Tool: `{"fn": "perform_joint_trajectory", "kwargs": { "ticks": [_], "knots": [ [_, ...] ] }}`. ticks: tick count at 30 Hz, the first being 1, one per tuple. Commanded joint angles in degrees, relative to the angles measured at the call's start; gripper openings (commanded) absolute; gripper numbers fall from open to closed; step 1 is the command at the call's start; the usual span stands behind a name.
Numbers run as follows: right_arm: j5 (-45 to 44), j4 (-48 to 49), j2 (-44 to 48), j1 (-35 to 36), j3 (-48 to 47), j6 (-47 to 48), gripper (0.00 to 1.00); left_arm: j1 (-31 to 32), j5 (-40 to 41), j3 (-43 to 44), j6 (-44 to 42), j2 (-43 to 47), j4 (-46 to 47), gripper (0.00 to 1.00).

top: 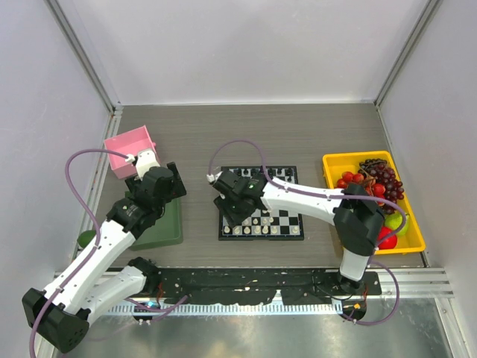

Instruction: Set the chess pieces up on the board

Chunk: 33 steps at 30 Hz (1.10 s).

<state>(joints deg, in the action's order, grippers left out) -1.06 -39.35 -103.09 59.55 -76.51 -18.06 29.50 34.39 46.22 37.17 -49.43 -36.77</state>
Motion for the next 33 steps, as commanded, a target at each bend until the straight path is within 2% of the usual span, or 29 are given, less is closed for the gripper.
{"fn": "perform_joint_trajectory", "kwargs": {
  "ticks": [1, 10, 33],
  "knots": [
    [-3.8, -0.8, 6.6, -1.5, -3.0, 0.5, 0.49, -0.5, 0.8, 0.6, 0.1, 0.7, 1.6, 1.0],
    [-2.8, -0.4, 5.9, -7.7, -1.5, -2.1, 0.48, -0.5, -0.1, 1.2, 0.1, 0.7, 1.1, 1.0],
    [-1.3, 1.6, -2.4, -10.8, -6.5, -3.0, 0.45, -0.7, -1.1, 2.1, 0.1, -0.3, -0.1, 1.0]
  ]
}}
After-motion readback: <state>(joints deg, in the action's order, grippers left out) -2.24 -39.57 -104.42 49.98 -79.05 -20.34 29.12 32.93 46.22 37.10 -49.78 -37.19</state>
